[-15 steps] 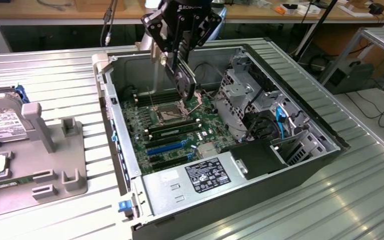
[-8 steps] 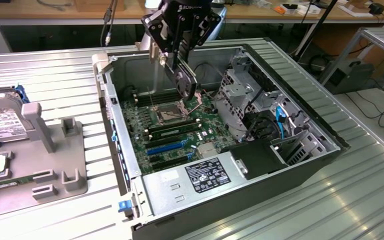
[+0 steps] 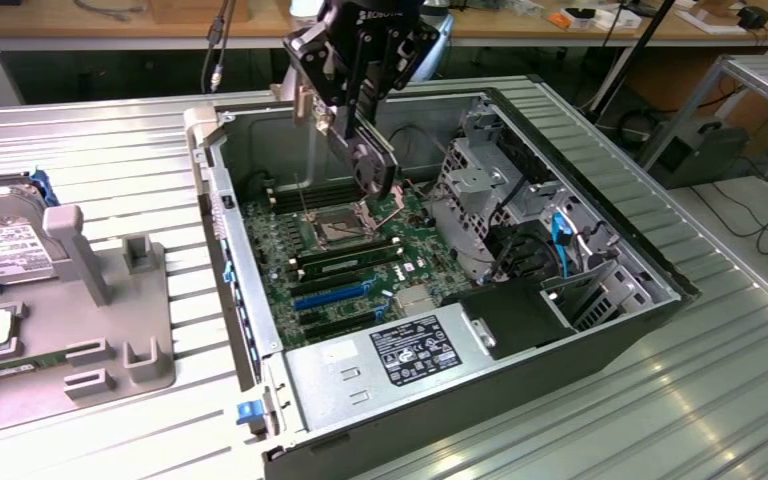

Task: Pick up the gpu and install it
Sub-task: 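Insert the gpu into the slot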

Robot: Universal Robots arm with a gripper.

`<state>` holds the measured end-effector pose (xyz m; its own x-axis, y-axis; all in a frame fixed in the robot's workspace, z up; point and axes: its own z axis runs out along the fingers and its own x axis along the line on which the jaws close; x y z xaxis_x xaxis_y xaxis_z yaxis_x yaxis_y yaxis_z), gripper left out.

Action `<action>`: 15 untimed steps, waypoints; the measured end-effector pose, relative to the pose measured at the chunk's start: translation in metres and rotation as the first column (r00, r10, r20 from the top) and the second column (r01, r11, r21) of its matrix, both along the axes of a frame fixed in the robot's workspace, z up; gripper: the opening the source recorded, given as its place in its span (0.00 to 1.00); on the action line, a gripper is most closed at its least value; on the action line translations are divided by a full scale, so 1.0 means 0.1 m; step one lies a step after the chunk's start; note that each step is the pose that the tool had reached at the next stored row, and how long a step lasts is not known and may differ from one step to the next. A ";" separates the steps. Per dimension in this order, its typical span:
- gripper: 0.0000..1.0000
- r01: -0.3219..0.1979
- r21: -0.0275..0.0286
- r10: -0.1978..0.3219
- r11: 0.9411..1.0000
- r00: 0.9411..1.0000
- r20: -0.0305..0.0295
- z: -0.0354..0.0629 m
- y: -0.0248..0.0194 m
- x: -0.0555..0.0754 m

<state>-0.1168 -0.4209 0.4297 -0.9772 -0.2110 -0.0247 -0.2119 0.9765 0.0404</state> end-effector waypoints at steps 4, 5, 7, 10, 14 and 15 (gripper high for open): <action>0.27 -0.026 0.000 0.026 1.000 1.000 0.000 0.000 0.000 0.00; 0.27 -0.033 0.000 0.033 0.999 0.999 0.000 0.000 0.000 0.00; 0.27 -0.042 0.000 0.042 0.999 0.999 0.000 0.000 0.000 0.00; 0.27 -0.058 0.000 0.058 0.998 0.998 0.000 0.000 0.000 0.00; 0.27 -0.080 0.000 0.080 0.997 0.997 0.000 0.000 0.000 0.00; 0.27 -0.087 0.000 0.087 0.996 0.996 0.000 0.000 0.000 0.00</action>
